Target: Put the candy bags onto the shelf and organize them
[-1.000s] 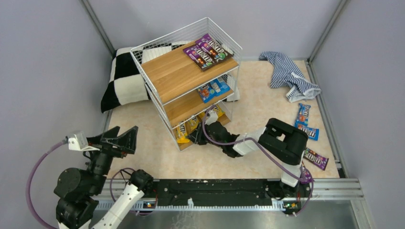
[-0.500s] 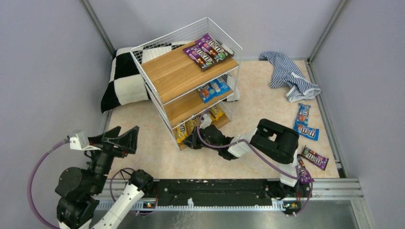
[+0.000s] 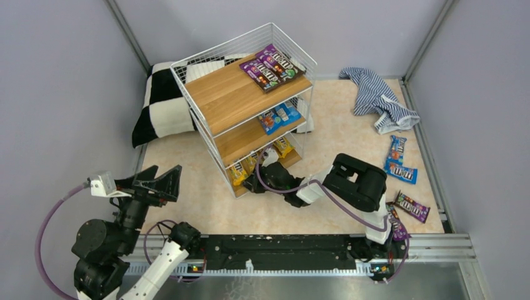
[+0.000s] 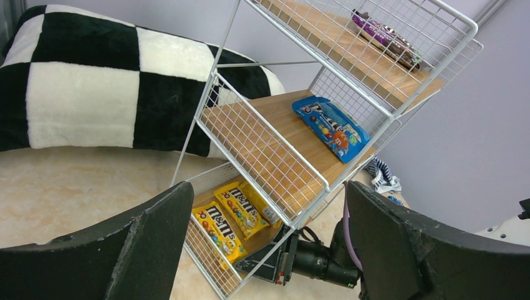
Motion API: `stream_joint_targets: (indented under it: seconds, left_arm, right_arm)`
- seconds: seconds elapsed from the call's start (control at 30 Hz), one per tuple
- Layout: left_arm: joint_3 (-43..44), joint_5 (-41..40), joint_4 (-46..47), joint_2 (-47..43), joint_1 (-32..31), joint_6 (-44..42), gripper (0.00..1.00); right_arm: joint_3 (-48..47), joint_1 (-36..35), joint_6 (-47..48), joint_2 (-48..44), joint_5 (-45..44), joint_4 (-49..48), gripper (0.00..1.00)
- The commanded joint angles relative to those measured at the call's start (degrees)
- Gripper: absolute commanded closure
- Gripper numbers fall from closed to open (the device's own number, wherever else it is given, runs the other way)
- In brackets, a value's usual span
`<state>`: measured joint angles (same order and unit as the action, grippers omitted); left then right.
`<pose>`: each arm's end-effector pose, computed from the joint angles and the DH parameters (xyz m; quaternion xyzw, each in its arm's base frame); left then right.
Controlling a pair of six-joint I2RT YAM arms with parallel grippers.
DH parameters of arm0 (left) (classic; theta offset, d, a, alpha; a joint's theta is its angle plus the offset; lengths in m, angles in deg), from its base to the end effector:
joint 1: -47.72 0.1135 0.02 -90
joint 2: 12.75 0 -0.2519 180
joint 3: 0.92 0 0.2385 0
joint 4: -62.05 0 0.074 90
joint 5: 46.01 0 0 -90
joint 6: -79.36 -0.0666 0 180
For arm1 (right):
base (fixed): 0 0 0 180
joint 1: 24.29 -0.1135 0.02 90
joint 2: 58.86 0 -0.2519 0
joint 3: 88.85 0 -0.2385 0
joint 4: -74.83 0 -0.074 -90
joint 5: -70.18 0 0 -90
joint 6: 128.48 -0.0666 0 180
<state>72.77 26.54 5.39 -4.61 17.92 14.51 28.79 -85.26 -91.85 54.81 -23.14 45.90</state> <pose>0.0145 0.0147 0.3875 -0.0891 0.6468 -0.2590 0.7118 0.1975 0.3480 0.1046 -0.0390 0.8298 0.4543 0.3218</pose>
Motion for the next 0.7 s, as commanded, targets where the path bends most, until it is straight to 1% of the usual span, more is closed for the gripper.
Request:
stream_joint_targets:
  seconds: [0.0,0.27,0.4,0.53,0.6,0.67]
  left_arm:
    - [1.0,0.1,1.3,1.7,-0.3,-1.0,0.02]
    - [0.5,0.3,2.2,2.2,-0.3,-1.1,0.02]
    - [0.6,0.6,2.0,2.4,-0.3,-1.1,0.02]
    - [0.4,0.4,2.0,2.2,-0.3,-1.1,0.02]
    - [0.2,0.4,2.0,2.2,-0.3,-1.3,0.02]
    - [-0.1,0.4,2.2,2.2,-0.3,-1.3,0.02]
  right_arm:
    - [-2.7,1.7,2.0,1.1,-2.1,-0.1,0.94]
    - [-5.2,2.6,2.8,2.9,-1.4,0.3,0.94]
    - [-4.6,2.4,2.3,1.9,-0.5,-0.1,0.94]
    - [-2.7,2.1,2.9,-3.1,-0.3,2.9,0.92]
    - [-1.1,1.8,3.4,-8.2,-0.8,7.6,0.90]
    - [1.7,1.6,3.8,-14.6,-1.9,13.6,0.83]
